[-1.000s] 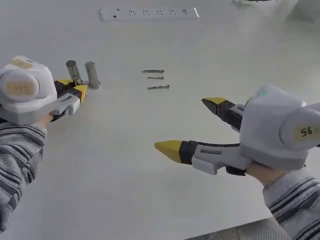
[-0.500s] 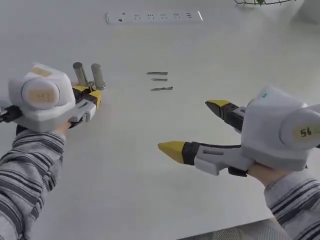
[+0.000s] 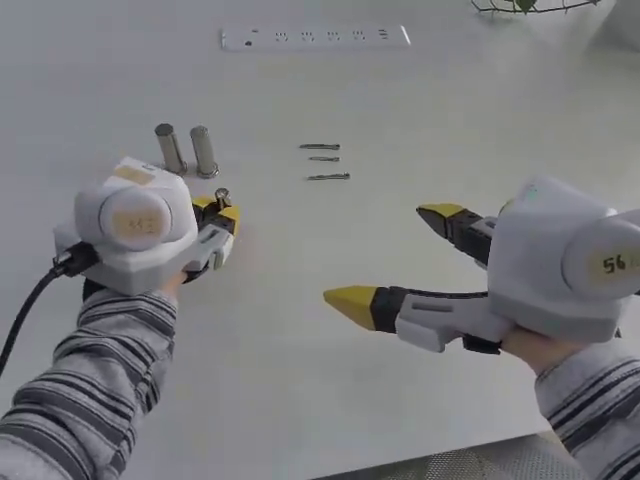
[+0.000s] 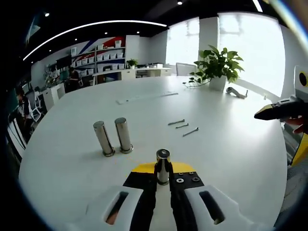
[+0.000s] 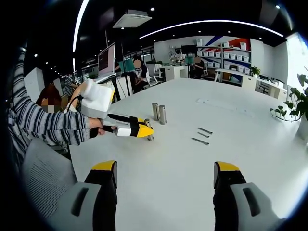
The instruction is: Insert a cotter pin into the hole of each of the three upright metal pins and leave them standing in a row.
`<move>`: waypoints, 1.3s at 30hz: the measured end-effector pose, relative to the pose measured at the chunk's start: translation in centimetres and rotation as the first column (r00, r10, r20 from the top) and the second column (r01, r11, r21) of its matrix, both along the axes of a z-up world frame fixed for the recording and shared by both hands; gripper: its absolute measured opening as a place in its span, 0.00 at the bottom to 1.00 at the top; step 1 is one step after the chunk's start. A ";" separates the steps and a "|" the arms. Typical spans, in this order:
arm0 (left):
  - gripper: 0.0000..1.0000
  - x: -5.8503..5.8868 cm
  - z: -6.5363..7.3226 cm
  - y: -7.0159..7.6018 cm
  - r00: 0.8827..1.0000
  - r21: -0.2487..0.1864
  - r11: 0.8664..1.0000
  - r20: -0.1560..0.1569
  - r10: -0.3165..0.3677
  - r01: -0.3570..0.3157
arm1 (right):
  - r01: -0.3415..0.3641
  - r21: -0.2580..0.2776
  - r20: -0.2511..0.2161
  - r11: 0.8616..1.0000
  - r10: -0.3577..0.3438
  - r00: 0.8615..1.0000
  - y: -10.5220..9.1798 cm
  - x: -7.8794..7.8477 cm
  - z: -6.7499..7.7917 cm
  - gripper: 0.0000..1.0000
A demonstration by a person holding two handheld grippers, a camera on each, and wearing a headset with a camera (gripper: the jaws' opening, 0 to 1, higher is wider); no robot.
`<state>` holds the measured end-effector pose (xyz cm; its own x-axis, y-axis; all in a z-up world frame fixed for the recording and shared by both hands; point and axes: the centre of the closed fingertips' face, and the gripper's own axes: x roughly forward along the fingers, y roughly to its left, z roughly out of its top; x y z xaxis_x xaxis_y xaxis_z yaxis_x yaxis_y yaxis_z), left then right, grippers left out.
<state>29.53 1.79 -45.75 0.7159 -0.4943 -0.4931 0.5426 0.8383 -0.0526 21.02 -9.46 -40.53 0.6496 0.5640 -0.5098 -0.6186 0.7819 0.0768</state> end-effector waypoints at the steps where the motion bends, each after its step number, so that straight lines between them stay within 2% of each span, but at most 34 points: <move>1: 0.05 -0.1 0.0 -0.3 1.000 -0.006 1.000 -0.004 0.001 -0.001 | 0.000 -0.002 -0.003 1.000 0.000 1.000 0.0 0.0 -0.1 0.80; 7: 0.05 -0.8 -0.3 -1.6 1.000 -0.008 1.000 0.000 -0.003 0.003 | 0.004 0.002 -0.008 1.000 -0.004 1.000 0.0 -0.1 -0.2 0.80; 14: 0.06 -1.0 -0.5 -2.0 1.000 -0.007 1.000 0.003 -0.020 0.020 | 0.007 0.001 -0.011 1.000 -0.007 1.000 -0.2 -0.2 -0.3 0.80; 23: 0.07 -1.0 -0.5 -1.9 1.000 -0.002 1.000 0.010 -0.004 0.004 | 0.011 0.011 -0.013 1.000 -0.011 1.000 -0.2 -0.2 -0.4 0.80; 31: 0.15 -1.3 -0.8 -1.9 1.000 0.013 1.000 -0.001 0.002 -0.002 | 0.017 0.019 -0.022 1.000 -0.017 1.000 -0.3 -0.4 -0.6 0.79; 36: 0.18 -1.7 -0.3 -1.3 1.000 0.024 1.000 -0.007 0.005 -0.005 | 0.011 0.018 -0.023 1.000 -0.011 1.000 -0.5 -0.1 -0.3 0.77; 39: 0.24 -2.0 0.2 -0.9 1.000 0.021 1.000 -0.012 0.003 -0.003 | 0.001 0.013 -0.034 1.000 -0.001 0.999 -0.7 0.1 -0.2 0.74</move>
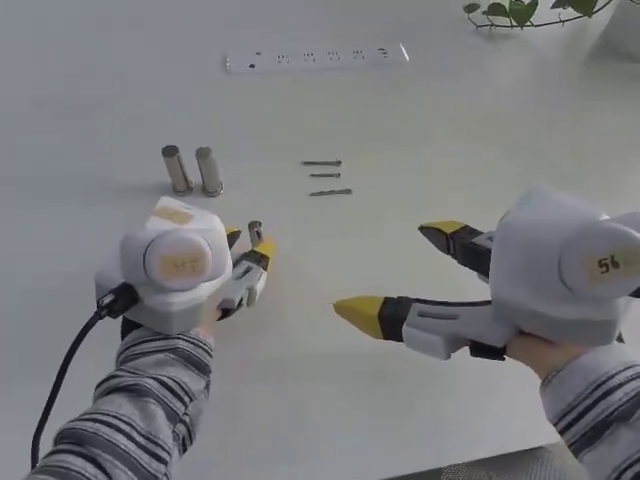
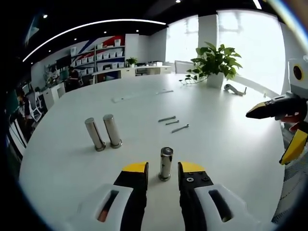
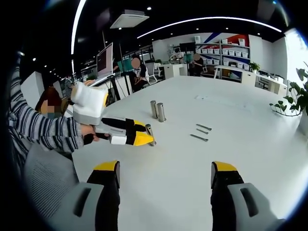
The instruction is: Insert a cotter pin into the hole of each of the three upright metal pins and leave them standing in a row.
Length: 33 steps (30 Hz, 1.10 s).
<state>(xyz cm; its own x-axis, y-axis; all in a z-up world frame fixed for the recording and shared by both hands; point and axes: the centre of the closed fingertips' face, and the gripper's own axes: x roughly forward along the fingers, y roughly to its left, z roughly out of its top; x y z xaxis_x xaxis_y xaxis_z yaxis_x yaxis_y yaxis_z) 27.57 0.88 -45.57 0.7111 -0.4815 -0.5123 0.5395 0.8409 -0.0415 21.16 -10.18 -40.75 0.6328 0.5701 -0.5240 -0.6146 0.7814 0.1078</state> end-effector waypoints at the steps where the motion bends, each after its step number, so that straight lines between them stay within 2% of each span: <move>1: 0.27 -0.1 0.3 0.2 1.000 -0.002 1.000 0.000 -0.001 0.001 | -0.009 -0.008 -0.008 1.000 0.009 1.000 -0.1 0.2 0.0 0.72; 5: 0.38 -0.7 0.8 0.4 1.000 0.004 1.000 -0.009 -0.021 0.021 | -0.026 -0.025 -0.031 0.999 0.025 0.999 -0.7 1.0 -0.3 0.65; 7: 0.40 -1.1 1.3 0.4 0.999 0.010 0.999 0.001 -0.041 0.041 | -0.048 -0.049 -0.041 0.998 0.046 0.998 -0.9 1.6 -0.4 0.63; 10: 0.48 -1.5 1.7 1.0 0.999 0.003 0.999 -0.001 -0.045 0.045 | -0.090 -0.090 -0.057 0.992 0.085 0.995 -1.1 2.6 -0.4 0.60; 13: 0.54 -1.9 1.9 1.5 0.999 0.003 0.999 -0.007 -0.038 0.038 | -0.104 -0.109 -0.043 0.989 0.100 0.994 -1.1 4.0 0.0 0.58; 16: 0.63 -2.2 2.3 2.0 1.000 -0.012 1.000 -0.010 -0.027 0.026 | -0.137 -0.124 -0.051 0.983 0.131 0.990 -0.8 5.1 0.2 0.55; 17: 0.65 -2.4 2.4 2.1 1.000 -0.010 1.000 -0.009 -0.026 0.026 | -0.143 -0.135 -0.048 0.980 0.138 0.989 -0.9 6.3 -0.1 0.55; 18: 0.68 -2.5 2.5 2.3 1.000 -0.004 1.000 -0.010 -0.026 0.026 | -0.148 -0.142 -0.048 0.979 0.143 0.989 -0.8 6.7 -0.1 0.54; 24: 0.79 -3.0 3.2 3.7 0.999 -0.014 1.000 -0.021 0.026 -0.026 | -0.182 -0.161 -0.074 0.970 0.172 0.982 -0.3 8.9 -0.3 0.48; 28: 0.84 -3.6 3.7 4.1 0.999 -0.038 0.999 -0.018 0.038 -0.039 | -0.219 -0.192 -0.094 0.957 0.204 0.974 -0.1 10.3 -0.6 0.45; 33: 0.89 -4.4 3.6 4.4 1.000 -0.006 1.000 -0.015 0.023 -0.023 | -0.274 -0.231 -0.125 0.933 0.251 0.960 0.3 11.7 -1.2 0.39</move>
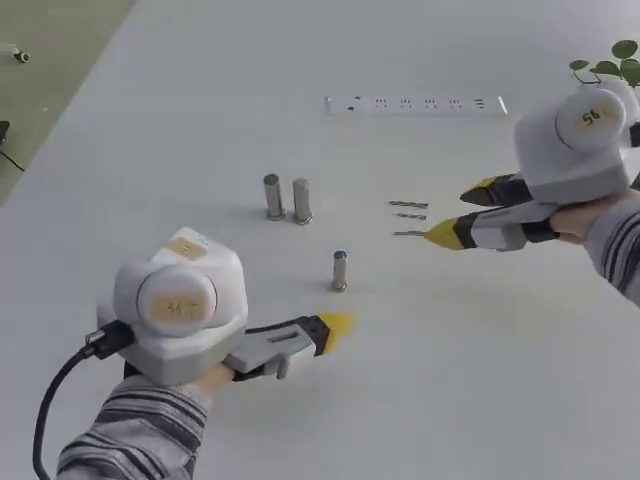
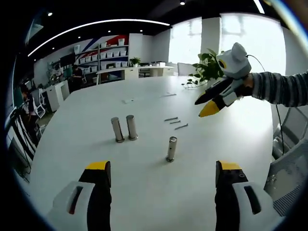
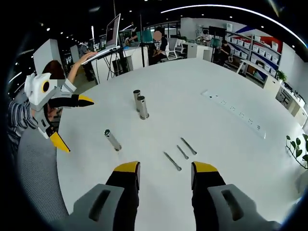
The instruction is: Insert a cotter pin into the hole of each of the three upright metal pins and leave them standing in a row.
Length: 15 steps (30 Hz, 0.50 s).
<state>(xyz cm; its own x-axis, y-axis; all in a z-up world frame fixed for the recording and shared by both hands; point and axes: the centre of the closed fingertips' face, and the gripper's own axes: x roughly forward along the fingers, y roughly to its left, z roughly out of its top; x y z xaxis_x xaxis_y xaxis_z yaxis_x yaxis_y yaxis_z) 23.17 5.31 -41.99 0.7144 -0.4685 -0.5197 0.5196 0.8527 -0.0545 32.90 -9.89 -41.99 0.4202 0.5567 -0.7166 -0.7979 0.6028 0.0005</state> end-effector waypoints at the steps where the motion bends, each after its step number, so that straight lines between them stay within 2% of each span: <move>1: 0.90 -0.1 0.0 0.1 1.000 0.000 1.000 -0.001 -0.002 0.002 | -0.010 -0.015 -0.003 1.000 0.010 1.000 0.0 0.4 -0.2 0.38; 5: 0.92 -0.1 0.1 0.5 1.000 -0.013 1.000 0.005 0.011 -0.011 | -0.028 -0.066 -0.028 0.997 0.026 0.999 -0.5 2.1 -1.6 0.33; 7: 0.94 -0.1 0.1 0.8 1.000 -0.011 1.000 0.007 0.017 -0.017 | -0.037 -0.070 -0.027 0.997 0.035 0.999 -0.4 2.7 -1.9 0.31; 12: 0.98 -0.2 -0.1 1.0 1.000 -0.028 0.999 -0.006 0.025 -0.026 | -0.049 -0.108 -0.069 0.993 0.041 0.997 -0.8 4.1 -3.1 0.28; 15: 0.98 -0.3 -0.1 1.2 1.000 -0.029 0.999 -0.001 0.025 -0.025 | -0.070 -0.122 -0.070 0.990 0.062 0.996 -0.6 4.7 -3.5 0.24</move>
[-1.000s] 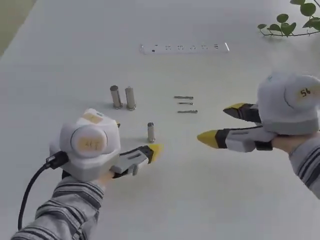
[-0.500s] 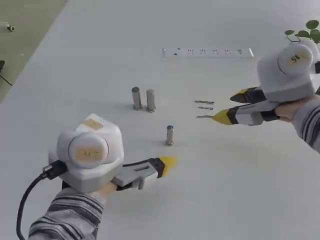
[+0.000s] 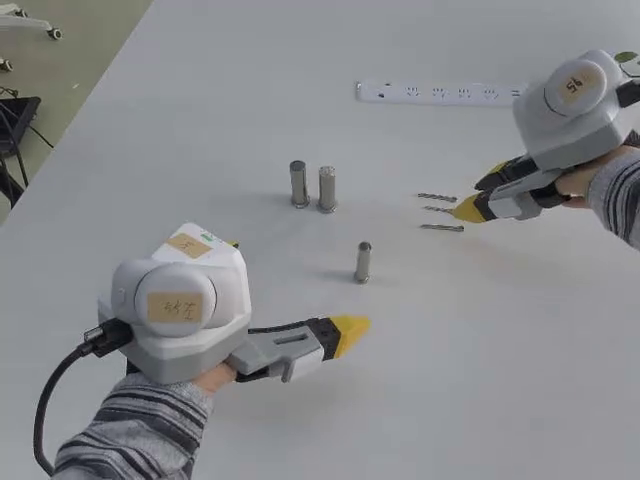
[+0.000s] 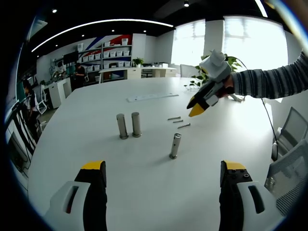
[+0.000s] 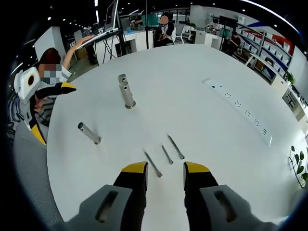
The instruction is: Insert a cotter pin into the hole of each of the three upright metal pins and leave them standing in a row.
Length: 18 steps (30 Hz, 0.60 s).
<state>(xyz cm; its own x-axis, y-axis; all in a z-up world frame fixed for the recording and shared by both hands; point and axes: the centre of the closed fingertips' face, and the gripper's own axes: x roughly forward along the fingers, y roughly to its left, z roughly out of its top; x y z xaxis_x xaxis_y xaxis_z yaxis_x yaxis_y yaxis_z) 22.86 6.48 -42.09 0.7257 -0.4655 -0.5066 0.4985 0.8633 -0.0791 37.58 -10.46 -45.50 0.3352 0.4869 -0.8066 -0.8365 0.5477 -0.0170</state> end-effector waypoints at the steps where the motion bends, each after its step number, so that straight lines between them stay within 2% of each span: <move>1: 0.98 0.0 0.0 0.0 1.000 0.000 1.000 0.000 0.000 0.000 | -0.017 -0.006 -0.004 1.000 0.017 1.000 0.1 0.6 -0.4 0.23; 3: 0.98 0.0 -0.1 0.2 1.000 0.001 1.000 -0.007 0.006 -0.006 | -0.045 -0.033 -0.006 0.998 0.045 0.999 0.3 0.7 -0.8 0.21; 5: 0.98 0.0 -0.2 0.3 1.000 0.003 1.000 -0.012 0.006 -0.005 | -0.067 -0.055 -0.008 0.996 0.067 0.998 0.3 1.5 -1.6 0.19; 8: 0.97 0.0 -0.1 0.4 1.000 0.002 1.000 -0.006 0.009 -0.009 | -0.116 -0.088 -0.008 0.989 0.116 0.993 0.8 1.2 -2.1 0.16; 13: 0.96 0.1 -0.1 0.6 1.000 -0.002 1.000 -0.008 0.013 -0.013 | -0.154 -0.111 -0.030 0.982 0.152 0.988 1.3 0.9 -3.3 0.13; 18: 0.94 0.2 -0.1 0.7 1.000 -0.002 1.000 -0.010 0.010 -0.010 | -0.206 -0.174 -0.042 0.963 0.202 0.979 1.1 0.6 -4.0 0.09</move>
